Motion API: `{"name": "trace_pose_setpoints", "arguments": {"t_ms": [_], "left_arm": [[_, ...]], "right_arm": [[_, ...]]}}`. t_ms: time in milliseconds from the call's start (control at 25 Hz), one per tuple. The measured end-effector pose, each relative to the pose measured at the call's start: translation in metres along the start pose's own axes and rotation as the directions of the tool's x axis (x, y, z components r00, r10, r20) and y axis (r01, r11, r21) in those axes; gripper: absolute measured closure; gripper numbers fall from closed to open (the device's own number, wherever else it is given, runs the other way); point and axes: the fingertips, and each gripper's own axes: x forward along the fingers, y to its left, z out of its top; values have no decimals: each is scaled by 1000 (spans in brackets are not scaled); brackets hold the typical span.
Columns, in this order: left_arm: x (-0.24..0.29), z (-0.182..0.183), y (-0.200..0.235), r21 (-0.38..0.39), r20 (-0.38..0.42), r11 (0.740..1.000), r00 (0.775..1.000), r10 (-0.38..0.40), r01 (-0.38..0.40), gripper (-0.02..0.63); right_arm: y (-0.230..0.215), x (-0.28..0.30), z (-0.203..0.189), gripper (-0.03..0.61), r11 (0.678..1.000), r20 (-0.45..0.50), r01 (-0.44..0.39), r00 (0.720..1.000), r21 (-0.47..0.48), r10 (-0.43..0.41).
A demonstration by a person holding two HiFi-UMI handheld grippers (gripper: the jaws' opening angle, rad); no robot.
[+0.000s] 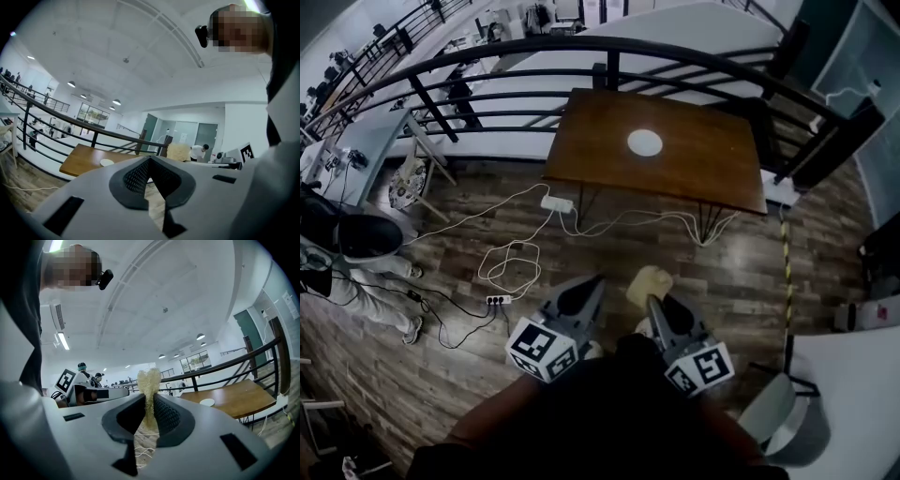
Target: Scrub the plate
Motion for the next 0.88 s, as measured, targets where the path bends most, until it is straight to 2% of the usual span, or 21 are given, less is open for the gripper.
{"name": "trace_pose_setpoints", "arguments": {"t_ms": [160,440,640,800,880], "left_arm": [[52,-1,2,-3,-9,1000,1000,3,-3,603],[167,15,-11,-23,-11,1000,1000,20,-21,603],[223,20,-24,-20,-11,999,1000,26,-26,603],[276,24,-11,-17,-30,1000,999,22,-23,603],[289,24,-4,-23,-40,1000,999,21,-22,604]], "right_arm": [[-49,9,8,522,1000,-5,2,1000,-3,-2],[-166,17,45,522,1000,-11,-25,1000,19,25],[-219,13,60,522,1000,-42,-24,999,16,25],[-269,36,58,522,998,-67,-15,998,59,19],[-279,44,59,522,998,-73,-15,997,58,20]]}}
